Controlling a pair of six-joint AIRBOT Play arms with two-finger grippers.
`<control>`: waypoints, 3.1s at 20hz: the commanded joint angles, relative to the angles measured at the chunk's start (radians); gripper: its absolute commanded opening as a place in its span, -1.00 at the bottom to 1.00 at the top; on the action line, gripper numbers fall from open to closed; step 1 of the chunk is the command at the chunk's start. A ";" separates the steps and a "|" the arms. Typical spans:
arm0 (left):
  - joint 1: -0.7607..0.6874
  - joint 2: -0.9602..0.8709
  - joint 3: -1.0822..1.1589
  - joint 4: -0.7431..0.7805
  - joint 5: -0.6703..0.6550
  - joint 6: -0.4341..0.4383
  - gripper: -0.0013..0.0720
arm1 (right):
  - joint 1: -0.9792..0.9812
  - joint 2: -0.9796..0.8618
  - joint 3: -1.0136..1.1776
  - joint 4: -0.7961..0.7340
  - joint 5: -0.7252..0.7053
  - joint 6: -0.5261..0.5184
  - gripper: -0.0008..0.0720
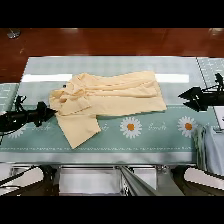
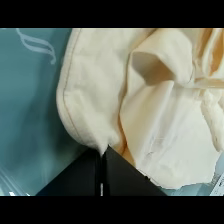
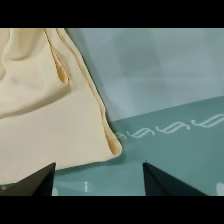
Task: Fold the shirts.
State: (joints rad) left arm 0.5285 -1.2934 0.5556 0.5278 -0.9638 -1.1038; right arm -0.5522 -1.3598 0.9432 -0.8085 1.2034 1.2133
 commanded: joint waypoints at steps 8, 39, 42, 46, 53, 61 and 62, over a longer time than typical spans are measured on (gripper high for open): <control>0.001 -0.002 0.008 -0.005 -0.009 0.011 -0.91 | 0.148 -0.014 -0.084 -0.167 -0.075 0.124 0.72; 0.003 0.502 1.155 0.007 -0.085 -0.214 -0.92 | 0.229 0.330 1.155 -0.215 0.102 0.248 -0.91; 0.003 0.619 1.266 0.292 -0.129 -0.347 -0.92 | 0.229 0.502 1.155 -0.299 0.151 0.257 -0.91; 0.002 0.782 1.292 0.656 -0.250 -0.379 -0.92 | 0.232 0.666 1.155 -0.421 0.227 0.328 -0.91; -0.194 0.834 1.231 0.872 -0.396 -0.439 -0.92 | 0.232 0.741 1.030 -0.426 0.296 0.388 -0.91; -0.226 0.722 0.628 0.644 -0.210 -0.409 -0.92 | 0.232 0.680 0.372 -0.255 0.160 0.299 -0.91; -0.233 0.680 0.567 0.643 -0.138 -0.409 -0.91 | 0.232 0.646 0.310 -0.246 0.101 0.277 -0.91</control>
State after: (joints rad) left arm 0.3126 -0.5480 1.3128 1.2331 -1.2476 -1.5246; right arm -0.3202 -0.6662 1.4597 -1.1145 1.4216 1.5448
